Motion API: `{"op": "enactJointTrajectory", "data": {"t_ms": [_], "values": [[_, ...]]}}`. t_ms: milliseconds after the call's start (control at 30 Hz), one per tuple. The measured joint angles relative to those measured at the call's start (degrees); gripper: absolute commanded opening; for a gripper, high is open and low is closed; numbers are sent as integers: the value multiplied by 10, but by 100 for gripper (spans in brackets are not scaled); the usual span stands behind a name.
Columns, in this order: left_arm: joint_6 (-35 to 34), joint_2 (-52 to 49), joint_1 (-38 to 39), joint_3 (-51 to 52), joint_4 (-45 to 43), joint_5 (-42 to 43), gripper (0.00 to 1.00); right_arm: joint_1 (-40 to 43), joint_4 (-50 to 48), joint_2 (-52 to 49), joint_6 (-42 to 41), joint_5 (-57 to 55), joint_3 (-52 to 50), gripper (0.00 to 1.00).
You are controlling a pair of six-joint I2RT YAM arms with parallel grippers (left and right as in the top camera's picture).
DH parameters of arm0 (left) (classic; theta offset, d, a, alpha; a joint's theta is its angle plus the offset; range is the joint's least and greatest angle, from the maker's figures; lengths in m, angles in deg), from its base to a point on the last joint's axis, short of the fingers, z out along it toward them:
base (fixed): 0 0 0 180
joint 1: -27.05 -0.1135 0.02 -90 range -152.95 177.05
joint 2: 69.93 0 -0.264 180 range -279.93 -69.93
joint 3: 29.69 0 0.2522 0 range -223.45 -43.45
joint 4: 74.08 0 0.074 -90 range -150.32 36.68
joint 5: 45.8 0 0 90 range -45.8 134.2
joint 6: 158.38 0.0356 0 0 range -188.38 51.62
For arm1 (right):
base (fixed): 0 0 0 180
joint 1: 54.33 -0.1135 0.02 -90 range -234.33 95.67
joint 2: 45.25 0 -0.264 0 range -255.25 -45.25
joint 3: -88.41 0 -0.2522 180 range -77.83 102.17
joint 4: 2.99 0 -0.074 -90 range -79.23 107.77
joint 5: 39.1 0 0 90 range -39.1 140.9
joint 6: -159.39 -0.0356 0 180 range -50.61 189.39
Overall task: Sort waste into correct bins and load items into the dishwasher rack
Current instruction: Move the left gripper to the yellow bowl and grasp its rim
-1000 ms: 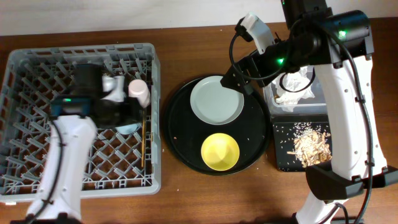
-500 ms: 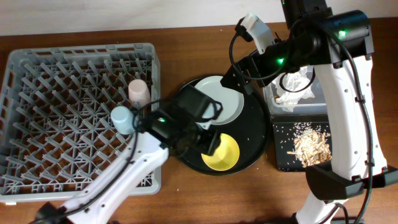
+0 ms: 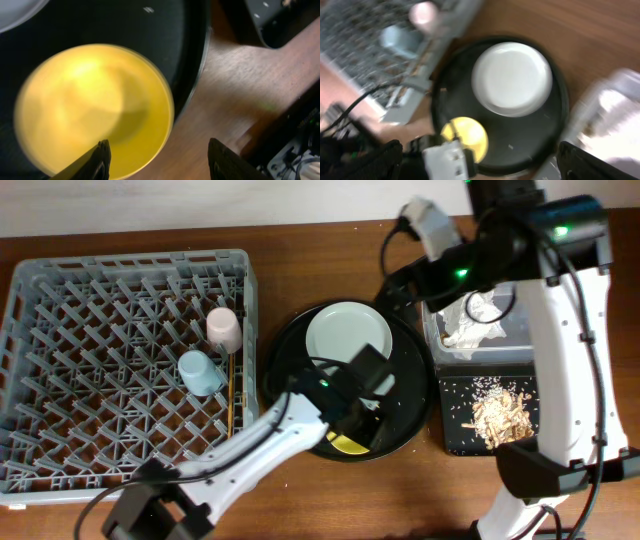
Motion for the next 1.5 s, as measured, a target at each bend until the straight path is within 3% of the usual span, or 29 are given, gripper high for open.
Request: {"op": "enactJointTrajectory", "data": {"t_ms": [233, 333, 433, 800, 1433, 1500], "values": [[-8, -48, 43, 0, -28, -40, 58, 153, 2, -1, -55, -30, 0, 99], [-12, -69, 47, 0, -34, -49, 46, 200, 2, -1, -66, -34, 0, 99], [-13, -83, 47, 0, -44, -53, 41, 224, 2, -1, -69, -34, 0, 98], [-15, -97, 49, 0, -50, -55, 27, 241, 2, -1, -69, -34, 0, 99], [-15, -97, 78, 8, -47, -111, 24, 241, 2, -1, -71, -34, 0, 99], [-15, -97, 78, 9, -47, -116, 19, 241, 2, -1, -71, -34, 0, 99]]}}
